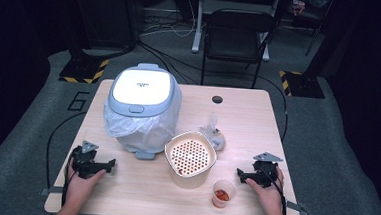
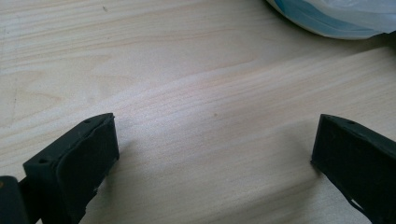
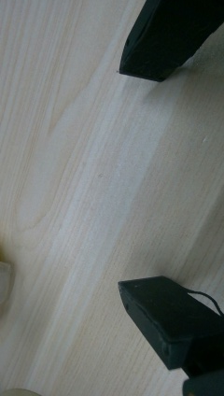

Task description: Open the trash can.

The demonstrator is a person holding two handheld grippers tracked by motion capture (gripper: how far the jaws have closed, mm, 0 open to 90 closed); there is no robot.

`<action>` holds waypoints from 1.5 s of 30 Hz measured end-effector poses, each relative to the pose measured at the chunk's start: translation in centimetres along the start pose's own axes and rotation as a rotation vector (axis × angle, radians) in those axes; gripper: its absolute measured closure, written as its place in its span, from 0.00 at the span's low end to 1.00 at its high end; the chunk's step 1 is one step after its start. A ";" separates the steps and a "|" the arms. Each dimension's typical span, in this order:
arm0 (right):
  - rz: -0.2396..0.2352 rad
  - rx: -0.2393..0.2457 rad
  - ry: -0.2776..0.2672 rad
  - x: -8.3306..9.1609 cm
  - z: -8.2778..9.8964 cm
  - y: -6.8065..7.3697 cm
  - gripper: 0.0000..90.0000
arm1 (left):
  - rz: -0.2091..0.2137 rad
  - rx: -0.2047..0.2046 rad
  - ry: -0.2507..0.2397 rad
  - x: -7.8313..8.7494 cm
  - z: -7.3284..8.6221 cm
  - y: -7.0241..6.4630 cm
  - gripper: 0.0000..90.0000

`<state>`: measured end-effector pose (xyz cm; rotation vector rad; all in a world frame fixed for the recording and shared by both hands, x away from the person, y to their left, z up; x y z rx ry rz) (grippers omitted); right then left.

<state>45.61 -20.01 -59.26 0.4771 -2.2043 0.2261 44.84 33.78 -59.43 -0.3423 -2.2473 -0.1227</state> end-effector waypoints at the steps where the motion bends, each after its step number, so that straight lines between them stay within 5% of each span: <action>1: 0.000 0.000 0.000 0.0 0.0 0.0 0.00 | 0.000 0.000 0.000 0.0 0.0 0.0 0.01; 11: 0.000 0.000 0.000 0.0 0.0 0.0 0.00 | -0.004 -0.003 -0.019 0.2 -0.1 0.1 0.07; 17: 0.000 0.000 0.000 0.0 0.0 0.0 0.00 | 0.053 -0.020 -0.042 1.1 -0.1 -0.6 0.54; 25: 0.000 0.000 0.000 0.0 0.0 0.0 0.00 | 0.122 -0.046 -0.018 1.9 -0.1 -2.9 0.93; 26: 0.000 0.000 0.000 0.0 0.0 0.0 0.00 | 0.136 -0.046 -0.053 2.3 -0.5 -3.5 0.96; 29: 0.000 0.000 0.000 0.0 0.0 0.0 0.00 | 0.156 -0.053 -0.074 2.8 -0.9 -4.2 1.00; 34: -0.001 0.000 0.000 0.0 0.0 0.0 0.00 | 0.164 -0.153 -0.119 3.8 -1.8 -6.7 1.00; 37: 0.000 0.000 0.000 0.0 0.0 0.0 0.00 | 0.185 -0.164 -0.124 3.9 -1.9 -7.7 1.00; 38: 0.000 0.000 0.000 0.0 0.0 0.0 0.00 | 0.196 -0.197 -0.121 4.0 -2.1 -8.4 1.00; 41: 0.000 0.000 0.000 0.0 0.0 0.0 0.00 | 0.177 -0.259 -0.119 3.8 -2.5 -9.1 1.00; 45: 0.000 0.000 0.000 0.0 0.0 0.0 0.00 | 0.156 -0.291 -0.114 3.5 -2.7 -9.9 1.00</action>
Point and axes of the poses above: each handheld gripper's, and its own axes: x roughly backward along the jaws, z roughly out of its underside, y roughly to its left, the point moved 9 cm from there along -x, roughly forward along the jaws, and after that the axes turned 7 degrees about y, right-handed, at the moved point
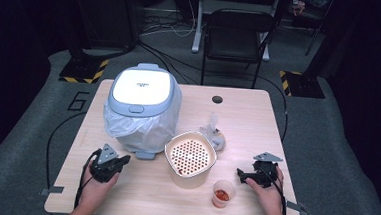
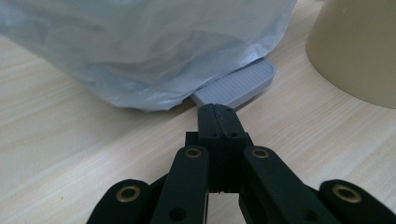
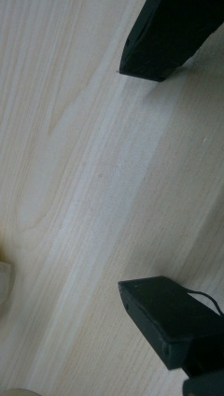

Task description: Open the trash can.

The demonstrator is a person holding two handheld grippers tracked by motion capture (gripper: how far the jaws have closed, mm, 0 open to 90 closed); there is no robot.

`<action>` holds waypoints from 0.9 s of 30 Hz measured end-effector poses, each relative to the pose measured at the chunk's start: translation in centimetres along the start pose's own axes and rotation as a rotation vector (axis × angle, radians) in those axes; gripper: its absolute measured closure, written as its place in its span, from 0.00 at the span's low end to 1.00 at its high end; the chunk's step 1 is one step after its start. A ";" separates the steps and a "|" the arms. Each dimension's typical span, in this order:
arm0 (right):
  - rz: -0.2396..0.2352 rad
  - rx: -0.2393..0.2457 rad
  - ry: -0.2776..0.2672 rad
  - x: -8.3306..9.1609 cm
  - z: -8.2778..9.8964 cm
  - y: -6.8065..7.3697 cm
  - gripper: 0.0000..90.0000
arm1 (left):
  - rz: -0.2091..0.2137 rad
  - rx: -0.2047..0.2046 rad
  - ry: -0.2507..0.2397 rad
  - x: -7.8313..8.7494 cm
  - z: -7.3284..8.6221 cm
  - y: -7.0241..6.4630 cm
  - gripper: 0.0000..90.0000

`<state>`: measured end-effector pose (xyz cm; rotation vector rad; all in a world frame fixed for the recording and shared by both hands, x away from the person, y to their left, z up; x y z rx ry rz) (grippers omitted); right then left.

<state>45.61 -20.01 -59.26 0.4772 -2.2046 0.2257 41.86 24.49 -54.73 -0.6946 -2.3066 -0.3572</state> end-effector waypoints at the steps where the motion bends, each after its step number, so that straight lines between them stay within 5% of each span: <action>1: 0.000 0.000 0.000 0.0 0.0 0.0 0.00 | -0.004 -0.023 0.007 -0.4 -0.3 -0.7 1.00; 7: 0.000 0.000 0.000 0.0 0.0 0.0 0.00 | -0.054 -0.070 -0.005 -1.6 -1.7 -1.4 1.00; 11: 0.000 0.002 0.000 0.0 0.0 0.0 0.00 | -0.050 -0.097 -0.002 -2.3 -2.2 -2.0 1.00; 19: 0.000 0.000 0.000 0.0 0.0 0.0 0.00 | -0.022 -0.087 -0.018 -3.7 -2.7 -2.5 1.00; 21: 0.000 0.000 0.000 0.0 0.0 0.0 0.00 | -0.050 -0.087 -0.020 -4.1 -2.7 -2.4 1.00; 27: 0.001 0.000 -0.001 0.0 0.0 0.0 0.00 | -0.046 -0.097 -0.029 -4.3 -2.4 -2.4 1.00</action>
Point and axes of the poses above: each handheld gripper's, and its own axes: x roughly backward along the jaws, z roughly out of its underside, y roughly to its left, the point moved 9 cm from there along -x, roughly forward along the jaws, and after that the axes turned 7 degrees about y, right-handed, at the moved point
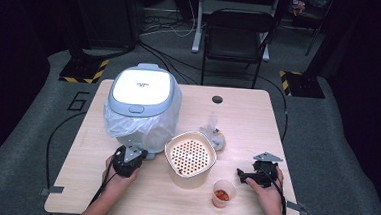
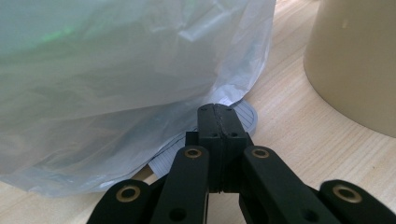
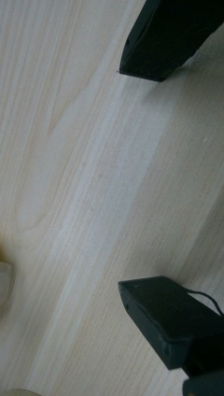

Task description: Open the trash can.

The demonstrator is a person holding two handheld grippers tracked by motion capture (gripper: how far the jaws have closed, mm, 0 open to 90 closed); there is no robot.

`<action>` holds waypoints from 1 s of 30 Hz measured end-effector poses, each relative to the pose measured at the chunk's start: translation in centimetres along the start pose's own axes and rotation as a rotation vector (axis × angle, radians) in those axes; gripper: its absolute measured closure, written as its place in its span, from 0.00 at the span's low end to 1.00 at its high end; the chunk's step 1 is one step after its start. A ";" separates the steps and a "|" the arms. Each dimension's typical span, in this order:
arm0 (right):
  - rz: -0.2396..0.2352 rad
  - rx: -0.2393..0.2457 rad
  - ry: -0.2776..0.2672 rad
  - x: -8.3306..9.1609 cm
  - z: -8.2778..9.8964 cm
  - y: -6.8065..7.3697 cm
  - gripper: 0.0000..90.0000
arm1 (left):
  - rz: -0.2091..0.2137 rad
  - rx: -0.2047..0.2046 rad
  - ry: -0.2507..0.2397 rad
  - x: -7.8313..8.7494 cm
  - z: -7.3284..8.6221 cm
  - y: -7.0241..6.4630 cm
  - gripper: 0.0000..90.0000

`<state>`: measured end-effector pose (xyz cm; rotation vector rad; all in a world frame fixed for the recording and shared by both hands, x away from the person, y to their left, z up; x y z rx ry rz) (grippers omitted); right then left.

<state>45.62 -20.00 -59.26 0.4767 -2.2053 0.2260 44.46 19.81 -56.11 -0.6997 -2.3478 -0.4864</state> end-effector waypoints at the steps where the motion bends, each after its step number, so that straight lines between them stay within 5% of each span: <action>1: 0.001 -0.002 0.001 0.0 0.0 0.0 0.00 | -0.007 -0.012 -0.005 0.0 0.1 0.0 1.00; 7: 0.002 -0.003 0.001 0.0 0.0 0.0 0.00 | -0.046 -0.010 -0.018 -0.1 0.2 -0.2 1.00; 12: 0.001 -0.003 0.001 0.0 0.0 0.0 0.00 | -0.023 0.018 -0.043 -0.2 0.4 -0.1 1.00; 19: 0.001 -0.003 0.001 0.0 0.0 0.0 0.00 | -0.052 -0.010 -0.056 -0.2 0.6 0.1 1.00; 20: 0.001 -0.003 0.000 0.0 0.0 0.0 0.00 | -0.030 0.016 -0.056 -0.3 0.7 -0.2 1.00; 30: 0.001 -0.003 0.000 0.0 0.0 0.0 0.00 | -0.042 0.007 -0.019 -1.0 1.1 -0.4 1.00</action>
Point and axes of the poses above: each handheld gripper's, and its own axes: x roughly backward along the jaws, z roughly out of its underside, y roughly to its left, the point moved 9 cm from there along -x, roughly forward along the jaws, and after that the axes turned 7 degrees about y, right-handed, at the moved point
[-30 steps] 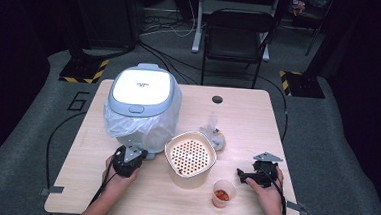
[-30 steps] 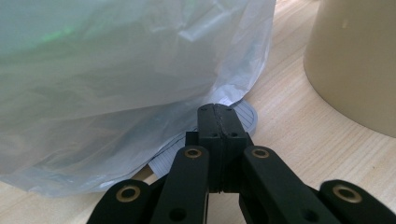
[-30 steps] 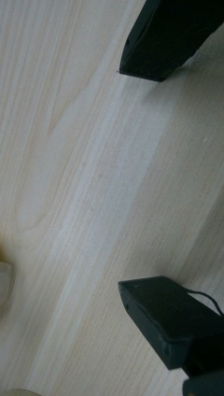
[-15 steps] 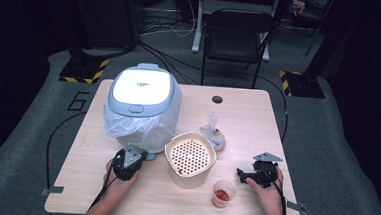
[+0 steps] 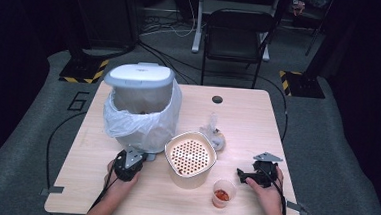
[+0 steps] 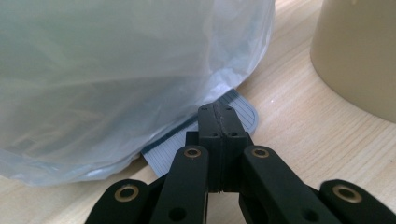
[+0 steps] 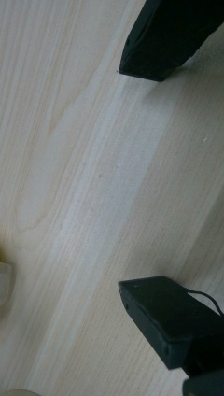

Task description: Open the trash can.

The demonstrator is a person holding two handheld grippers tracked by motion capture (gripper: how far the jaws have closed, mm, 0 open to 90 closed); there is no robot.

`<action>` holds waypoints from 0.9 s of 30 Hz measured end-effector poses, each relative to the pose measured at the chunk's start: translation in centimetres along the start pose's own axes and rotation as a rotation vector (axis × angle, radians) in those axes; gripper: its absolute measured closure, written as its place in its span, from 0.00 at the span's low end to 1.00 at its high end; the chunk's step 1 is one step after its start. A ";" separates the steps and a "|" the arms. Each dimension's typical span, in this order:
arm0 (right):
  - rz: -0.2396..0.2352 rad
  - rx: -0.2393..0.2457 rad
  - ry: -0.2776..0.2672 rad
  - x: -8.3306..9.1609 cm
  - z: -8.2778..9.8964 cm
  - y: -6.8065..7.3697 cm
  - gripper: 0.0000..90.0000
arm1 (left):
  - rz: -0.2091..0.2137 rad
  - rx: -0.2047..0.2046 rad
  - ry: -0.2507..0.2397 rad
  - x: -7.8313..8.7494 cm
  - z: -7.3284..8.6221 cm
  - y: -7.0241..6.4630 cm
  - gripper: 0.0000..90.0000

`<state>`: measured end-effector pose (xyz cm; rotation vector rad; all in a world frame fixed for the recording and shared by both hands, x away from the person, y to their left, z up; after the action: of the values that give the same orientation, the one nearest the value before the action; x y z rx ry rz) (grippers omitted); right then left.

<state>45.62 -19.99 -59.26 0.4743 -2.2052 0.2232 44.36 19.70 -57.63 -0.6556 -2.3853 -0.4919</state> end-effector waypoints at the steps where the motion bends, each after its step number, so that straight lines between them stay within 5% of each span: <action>1: 0.000 0.000 0.000 0.0 0.0 0.0 0.00 | 0.000 0.000 0.000 0.0 0.0 0.0 1.00; 9: -0.002 -0.002 -0.008 0.0 -0.2 0.0 0.02 | 0.001 -0.006 0.018 -0.1 0.1 -0.1 1.00; 13: -0.012 0.005 -0.014 0.4 -0.4 -0.2 0.19 | -0.001 -0.005 0.015 -0.1 0.1 -0.1 1.00; 19: -0.030 0.014 0.013 0.8 -0.9 0.1 0.21 | -0.002 -0.007 0.016 -0.1 0.1 -0.1 1.00; 27: -0.055 0.055 -0.076 3.6 -5.6 0.4 0.22 | -0.010 -0.013 0.015 -0.1 0.1 -0.1 1.00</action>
<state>47.37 -18.75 -53.01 0.5821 -2.2610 0.2401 44.32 19.58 -57.77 -0.6443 -2.3736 -0.5154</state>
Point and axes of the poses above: each handheld gripper's, and its own axes: x roughly backward along the jaws, z roughly out of its underside, y roughly to its left, the point moved 9 cm from there along -x, roughly forward along the jaws, and after that the axes turned 7 degrees about y, right-handed, at the moved point
